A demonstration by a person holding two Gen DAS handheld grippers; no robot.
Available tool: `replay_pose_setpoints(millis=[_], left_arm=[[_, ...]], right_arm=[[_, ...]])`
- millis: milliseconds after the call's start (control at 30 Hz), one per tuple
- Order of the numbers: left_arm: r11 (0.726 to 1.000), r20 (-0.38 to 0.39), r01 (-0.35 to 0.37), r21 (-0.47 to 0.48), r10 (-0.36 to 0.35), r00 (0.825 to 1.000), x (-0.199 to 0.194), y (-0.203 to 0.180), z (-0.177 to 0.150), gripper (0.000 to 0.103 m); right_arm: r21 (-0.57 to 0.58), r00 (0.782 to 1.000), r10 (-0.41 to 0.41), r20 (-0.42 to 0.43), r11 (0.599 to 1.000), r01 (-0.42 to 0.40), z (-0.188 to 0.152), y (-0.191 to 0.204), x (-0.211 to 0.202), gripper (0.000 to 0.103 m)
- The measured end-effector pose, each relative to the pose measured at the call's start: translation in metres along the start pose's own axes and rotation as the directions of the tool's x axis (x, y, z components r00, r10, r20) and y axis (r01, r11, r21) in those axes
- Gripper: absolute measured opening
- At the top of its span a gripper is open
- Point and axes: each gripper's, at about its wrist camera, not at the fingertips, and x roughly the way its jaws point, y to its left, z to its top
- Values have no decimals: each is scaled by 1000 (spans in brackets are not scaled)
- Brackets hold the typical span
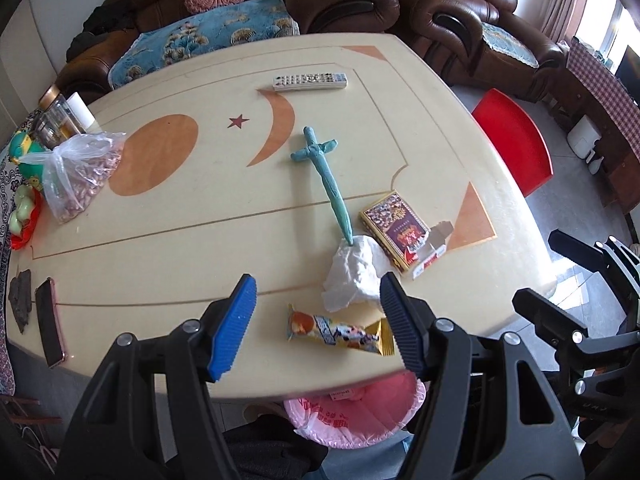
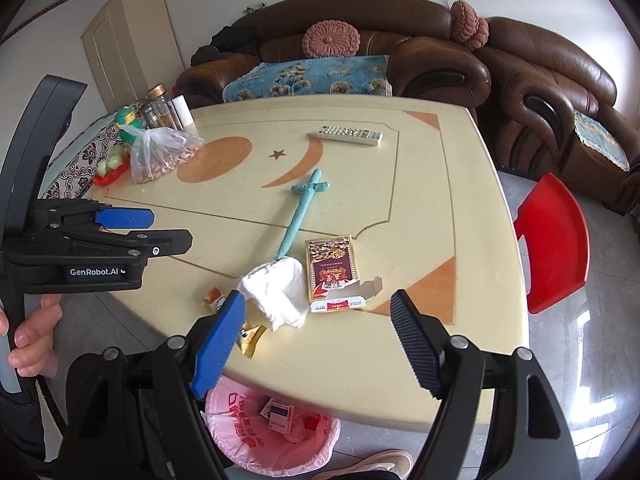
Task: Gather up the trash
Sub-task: 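Close the left tool on the teal plush sword while the right tool grasps the card box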
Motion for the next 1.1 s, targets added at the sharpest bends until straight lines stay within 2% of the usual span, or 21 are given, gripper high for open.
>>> replay_pose_setpoints(millis=[233, 367, 600, 833, 1100], left_arm=[[1000, -33, -1, -7, 0, 999, 29, 3, 23, 63], [999, -45, -46, 5, 46, 998, 48, 2, 39, 63], [999, -119, -50, 12, 51, 992, 95, 0, 74, 63], [997, -217, 14, -76, -31, 976, 150, 9, 99, 63], [988, -259, 77, -136, -110, 960, 183, 9, 105, 63]], right_arm=[[0, 1000, 4, -26, 1000, -4, 8, -9, 28, 73], [-2, 999, 11, -51, 1000, -11, 11, -12, 49, 73], [-11, 994, 17, -107, 1000, -18, 15, -14, 93, 73], [-3, 991, 21, -135, 1000, -21, 22, -22, 134, 73], [10, 987, 34, -160, 999, -33, 25, -28, 163, 73]])
